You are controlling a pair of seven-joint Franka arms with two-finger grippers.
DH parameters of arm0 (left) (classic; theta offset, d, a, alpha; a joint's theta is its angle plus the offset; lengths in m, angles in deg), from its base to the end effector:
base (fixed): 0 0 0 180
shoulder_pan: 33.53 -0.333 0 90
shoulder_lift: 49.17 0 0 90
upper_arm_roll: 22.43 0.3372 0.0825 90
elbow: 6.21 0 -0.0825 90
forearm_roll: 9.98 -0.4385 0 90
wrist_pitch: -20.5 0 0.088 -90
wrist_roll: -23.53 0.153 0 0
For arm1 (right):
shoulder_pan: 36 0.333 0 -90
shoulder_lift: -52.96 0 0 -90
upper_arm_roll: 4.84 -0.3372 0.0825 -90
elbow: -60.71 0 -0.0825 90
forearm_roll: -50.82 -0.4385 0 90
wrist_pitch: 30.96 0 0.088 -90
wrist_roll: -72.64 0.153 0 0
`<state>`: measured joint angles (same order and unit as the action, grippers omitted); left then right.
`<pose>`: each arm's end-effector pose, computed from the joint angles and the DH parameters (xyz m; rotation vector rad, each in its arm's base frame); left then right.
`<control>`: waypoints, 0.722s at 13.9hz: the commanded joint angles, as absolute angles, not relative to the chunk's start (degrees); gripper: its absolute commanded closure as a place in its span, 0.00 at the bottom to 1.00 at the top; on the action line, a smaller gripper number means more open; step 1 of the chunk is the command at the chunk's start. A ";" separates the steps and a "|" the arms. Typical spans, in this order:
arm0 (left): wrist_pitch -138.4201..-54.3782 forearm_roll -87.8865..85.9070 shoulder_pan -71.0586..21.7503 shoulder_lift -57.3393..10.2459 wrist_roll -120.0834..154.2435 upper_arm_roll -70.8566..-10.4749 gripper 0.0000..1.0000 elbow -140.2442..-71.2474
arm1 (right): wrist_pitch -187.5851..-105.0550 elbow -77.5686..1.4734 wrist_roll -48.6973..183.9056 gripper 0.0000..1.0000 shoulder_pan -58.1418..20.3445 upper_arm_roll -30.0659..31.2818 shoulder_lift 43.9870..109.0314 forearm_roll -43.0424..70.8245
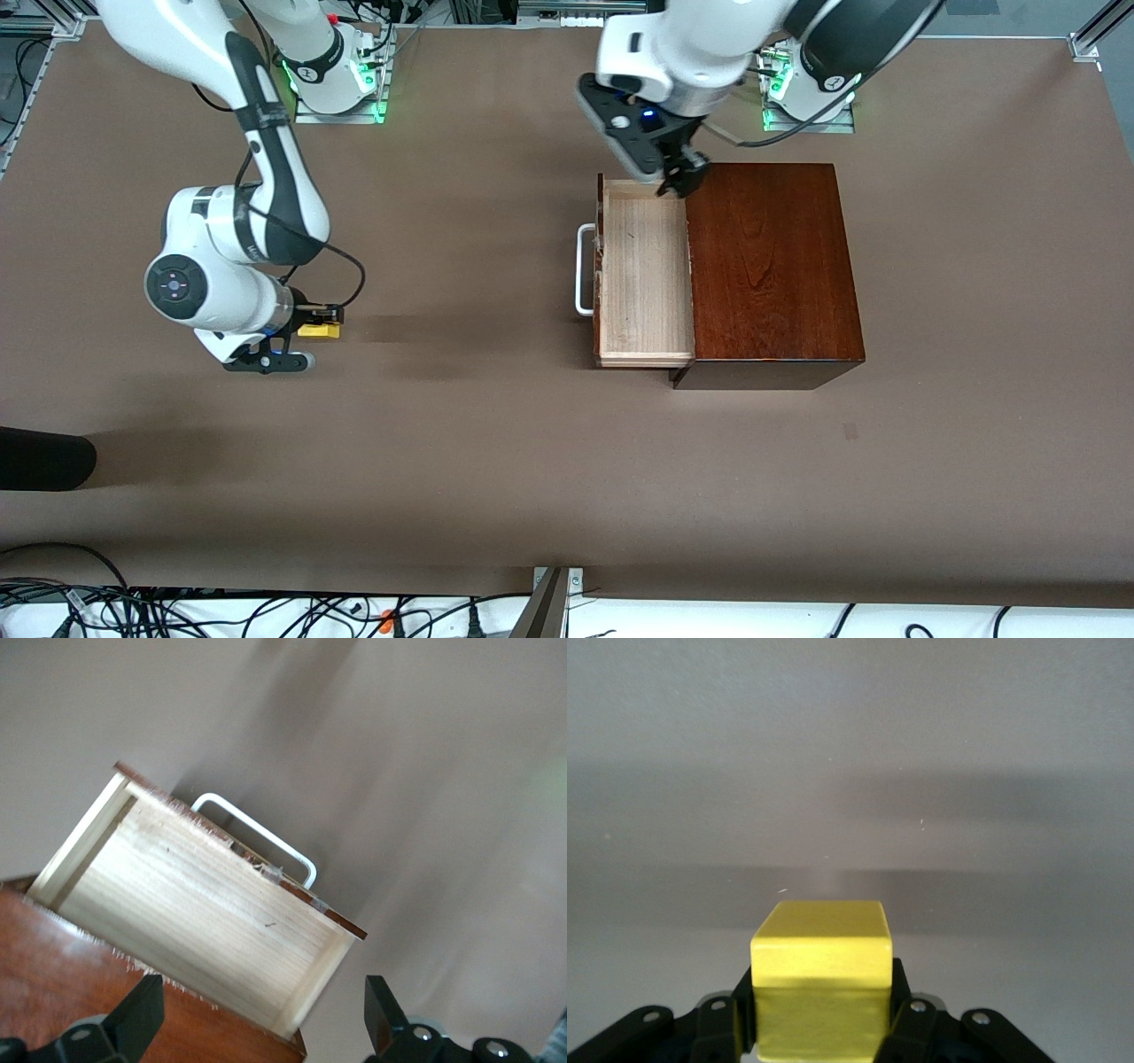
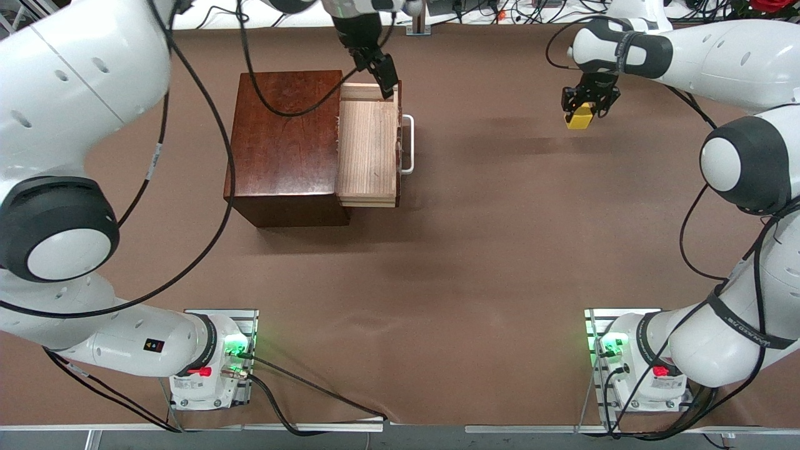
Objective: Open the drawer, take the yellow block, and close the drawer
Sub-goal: 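Carry the cube away with the right gripper while the left gripper reaches the drawer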
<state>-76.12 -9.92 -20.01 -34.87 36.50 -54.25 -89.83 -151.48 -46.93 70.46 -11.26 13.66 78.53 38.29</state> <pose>0.5074 -0.4634 0.5291 2.6405 -1.4471 -0.0343 0.6459 0.0917 0.2062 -3.0966 -0.0517 0.2988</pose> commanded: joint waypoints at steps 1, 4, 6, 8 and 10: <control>-77.06 -18.13 -12.90 -29.94 38.82 -54.33 0.00 -87.60 | -154.88 -50.29 65.87 0.67 -12.35 13.35 77.56 36.41; -78.55 -21.40 -8.05 -24.40 38.56 -54.24 0.00 -83.83 | -158.92 -52.49 65.87 0.67 -12.44 13.35 78.27 36.41; -78.64 -21.58 -7.60 -21.67 38.73 -54.24 0.00 -81.63 | -160.16 -53.19 65.87 0.66 -12.35 13.27 78.71 36.41; -79.60 -21.58 -7.43 -19.12 41.01 -54.24 0.00 -79.69 | -161.56 -53.46 65.87 0.63 -12.35 13.26 79.76 36.41; -81.27 -21.67 -6.72 -17.54 44.95 -53.81 0.00 -79.51 | -164.10 -53.98 65.87 0.61 -12.18 13.18 80.90 36.41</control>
